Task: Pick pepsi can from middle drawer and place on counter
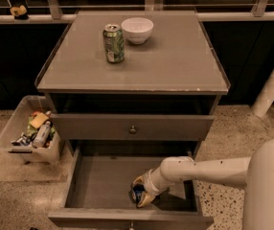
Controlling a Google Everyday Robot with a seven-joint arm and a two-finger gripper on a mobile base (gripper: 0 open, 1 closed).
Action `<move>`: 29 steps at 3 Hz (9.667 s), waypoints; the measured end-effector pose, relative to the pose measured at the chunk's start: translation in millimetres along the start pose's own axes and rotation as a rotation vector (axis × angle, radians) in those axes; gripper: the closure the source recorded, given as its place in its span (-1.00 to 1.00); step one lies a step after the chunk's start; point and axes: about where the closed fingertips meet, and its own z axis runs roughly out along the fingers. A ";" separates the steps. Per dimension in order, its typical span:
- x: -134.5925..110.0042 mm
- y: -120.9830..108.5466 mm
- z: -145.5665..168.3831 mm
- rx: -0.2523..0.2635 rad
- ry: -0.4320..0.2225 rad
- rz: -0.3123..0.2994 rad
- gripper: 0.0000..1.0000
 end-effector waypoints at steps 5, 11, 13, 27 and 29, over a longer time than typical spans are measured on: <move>-110.0 2.6 -190.3 0.163 0.134 -0.174 1.00; -306.5 -85.8 -432.9 0.322 0.353 -0.506 1.00; -316.9 -164.7 -481.4 0.298 0.477 -0.609 1.00; -115.8 -283.4 -435.8 -0.077 0.193 -0.550 -0.72; -115.8 -283.4 -435.8 -0.077 0.193 -0.550 -1.00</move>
Offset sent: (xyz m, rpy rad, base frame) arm -0.0406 -0.0293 0.2765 -0.1016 -0.3032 0.0182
